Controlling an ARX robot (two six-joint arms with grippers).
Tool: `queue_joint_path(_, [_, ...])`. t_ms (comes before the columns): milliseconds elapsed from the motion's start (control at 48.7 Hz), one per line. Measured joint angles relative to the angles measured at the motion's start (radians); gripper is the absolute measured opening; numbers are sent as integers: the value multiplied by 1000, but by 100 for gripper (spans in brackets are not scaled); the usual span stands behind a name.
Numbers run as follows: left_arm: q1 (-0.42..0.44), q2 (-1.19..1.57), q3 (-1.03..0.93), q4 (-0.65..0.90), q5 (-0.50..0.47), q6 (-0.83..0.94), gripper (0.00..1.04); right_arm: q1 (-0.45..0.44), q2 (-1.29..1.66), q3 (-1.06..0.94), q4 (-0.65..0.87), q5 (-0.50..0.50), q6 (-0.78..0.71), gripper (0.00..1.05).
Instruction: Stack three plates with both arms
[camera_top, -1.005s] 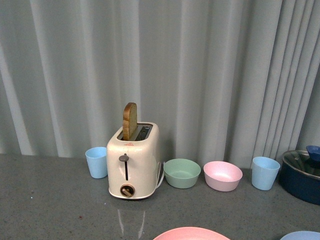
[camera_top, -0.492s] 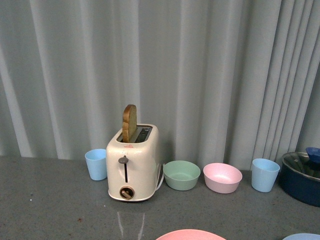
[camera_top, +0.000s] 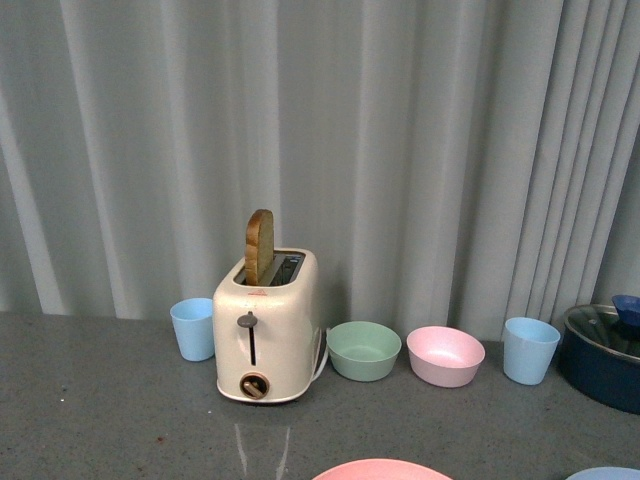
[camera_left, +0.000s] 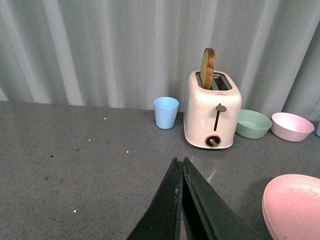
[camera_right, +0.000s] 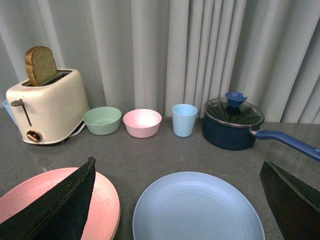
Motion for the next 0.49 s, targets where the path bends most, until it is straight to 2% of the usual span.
queue_joint_path(287, [0,-80,0,-80,0,0,4,0,0,0,0,0,0,97])
queue_joint_path(390, [0,-202,0,-237,0,0,4,0,0,0,0,0,0,97])
queue_joint_path(492, [0,-249,0,-251,0,0,4,0,0,0,0,0,0,97])
